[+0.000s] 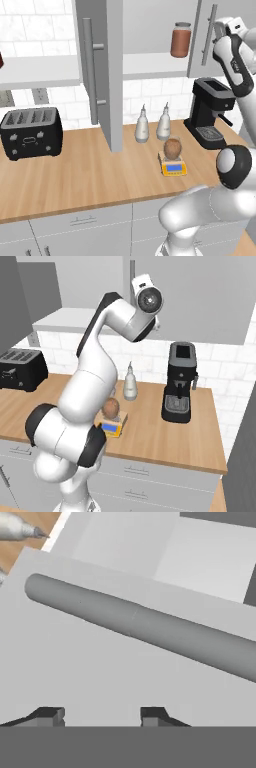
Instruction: Pick the honey bottle and place it on the digital scale for weighing, and close the cabinet.
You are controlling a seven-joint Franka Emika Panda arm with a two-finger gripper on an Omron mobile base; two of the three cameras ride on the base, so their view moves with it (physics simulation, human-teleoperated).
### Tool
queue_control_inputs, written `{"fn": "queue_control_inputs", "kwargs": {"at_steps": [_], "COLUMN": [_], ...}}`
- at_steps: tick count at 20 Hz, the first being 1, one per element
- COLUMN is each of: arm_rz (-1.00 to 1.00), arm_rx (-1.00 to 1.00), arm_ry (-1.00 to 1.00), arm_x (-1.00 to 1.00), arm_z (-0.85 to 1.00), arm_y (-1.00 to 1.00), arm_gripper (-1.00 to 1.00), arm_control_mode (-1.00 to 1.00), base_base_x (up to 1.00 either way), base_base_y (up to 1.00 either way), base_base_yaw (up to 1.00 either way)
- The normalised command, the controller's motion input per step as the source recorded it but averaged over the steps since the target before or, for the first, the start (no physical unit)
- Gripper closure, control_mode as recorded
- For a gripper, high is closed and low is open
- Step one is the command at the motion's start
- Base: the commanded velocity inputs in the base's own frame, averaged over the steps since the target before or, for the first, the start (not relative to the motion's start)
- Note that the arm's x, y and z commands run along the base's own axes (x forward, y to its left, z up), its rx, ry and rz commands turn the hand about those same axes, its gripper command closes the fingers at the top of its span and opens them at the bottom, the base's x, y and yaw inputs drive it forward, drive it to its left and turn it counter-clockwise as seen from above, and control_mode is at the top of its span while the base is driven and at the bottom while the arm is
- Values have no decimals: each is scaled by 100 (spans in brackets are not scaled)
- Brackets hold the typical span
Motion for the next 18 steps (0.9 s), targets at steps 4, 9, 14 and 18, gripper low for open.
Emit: {"fn": "queue_control_inputs", "kwargs": {"at_steps": [4, 9, 14, 18], "arm_rz": [-2, 0, 0, 0], "arm_rx": [0, 1, 4, 1], "arm_ry": [0, 0, -2, -1], "arm_x": [39, -100, -100, -100], "arm_z": [-45, -45, -21, 3], "arm_y": [-24, -38, -35, -4], "arm_gripper": [-100, -100, -100, -100], "arm_control_mode": [-100, -100, -100, -100], "base_base_x": [0, 0, 0, 0], "base_base_y": [0, 0, 0, 0], "base_base_yaw": [0, 0, 0, 0]}}
